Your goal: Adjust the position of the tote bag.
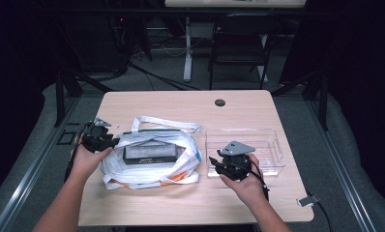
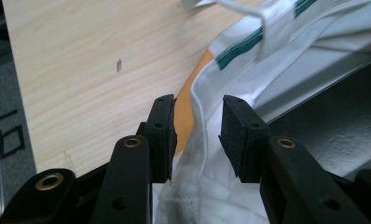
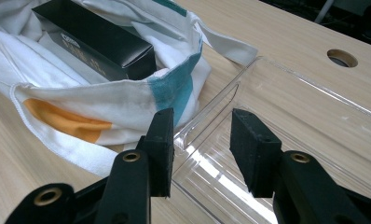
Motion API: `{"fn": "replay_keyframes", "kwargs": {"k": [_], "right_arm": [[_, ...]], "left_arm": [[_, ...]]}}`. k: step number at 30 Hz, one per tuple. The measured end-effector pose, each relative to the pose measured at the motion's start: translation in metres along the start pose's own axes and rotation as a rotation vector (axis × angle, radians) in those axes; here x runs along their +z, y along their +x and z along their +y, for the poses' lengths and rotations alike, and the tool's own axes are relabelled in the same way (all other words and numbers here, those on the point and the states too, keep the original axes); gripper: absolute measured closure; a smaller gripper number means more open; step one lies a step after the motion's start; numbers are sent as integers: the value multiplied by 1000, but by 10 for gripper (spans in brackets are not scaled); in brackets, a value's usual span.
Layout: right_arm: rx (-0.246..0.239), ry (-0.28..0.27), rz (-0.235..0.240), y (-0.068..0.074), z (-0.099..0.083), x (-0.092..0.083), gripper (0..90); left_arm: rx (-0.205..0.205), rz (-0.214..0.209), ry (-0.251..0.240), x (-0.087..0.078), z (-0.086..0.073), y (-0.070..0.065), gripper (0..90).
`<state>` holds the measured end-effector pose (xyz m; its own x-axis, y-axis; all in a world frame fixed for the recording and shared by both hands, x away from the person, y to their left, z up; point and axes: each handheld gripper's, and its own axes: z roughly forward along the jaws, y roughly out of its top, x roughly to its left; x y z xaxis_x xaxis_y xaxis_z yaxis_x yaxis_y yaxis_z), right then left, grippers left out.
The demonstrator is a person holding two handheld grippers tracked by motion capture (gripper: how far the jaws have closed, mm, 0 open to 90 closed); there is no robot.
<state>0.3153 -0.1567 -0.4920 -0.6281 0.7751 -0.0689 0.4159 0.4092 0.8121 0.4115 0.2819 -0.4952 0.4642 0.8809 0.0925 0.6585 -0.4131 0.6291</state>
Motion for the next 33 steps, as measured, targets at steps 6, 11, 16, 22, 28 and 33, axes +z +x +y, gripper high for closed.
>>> {"fn": "replay_keyframes", "kwargs": {"k": [6, 11, 16, 22, 28, 33], "right_arm": [[-3, 2, -5, 1, -1, 2, 603], [-5, 1, -9, 1, -2, 2, 599], [2, -2, -14, -1, -3, 3, 596], [-5, -8, -20, -1, -4, 4, 594], [-36, -4, -38, 0, -5, 4, 592], [-46, 1, -37, 2, -6, 7, 588]], "left_arm": [[46, -15, -29, -20, 9, -6, 631], [116, -15, -50, -33, 19, -16, 630], [160, -32, -42, -40, 26, -22, 630], [202, -81, -17, -44, 34, -29, 609], [282, -106, 34, -45, 42, -36, 608], [383, -106, 72, -42, 45, -45, 575]]}}
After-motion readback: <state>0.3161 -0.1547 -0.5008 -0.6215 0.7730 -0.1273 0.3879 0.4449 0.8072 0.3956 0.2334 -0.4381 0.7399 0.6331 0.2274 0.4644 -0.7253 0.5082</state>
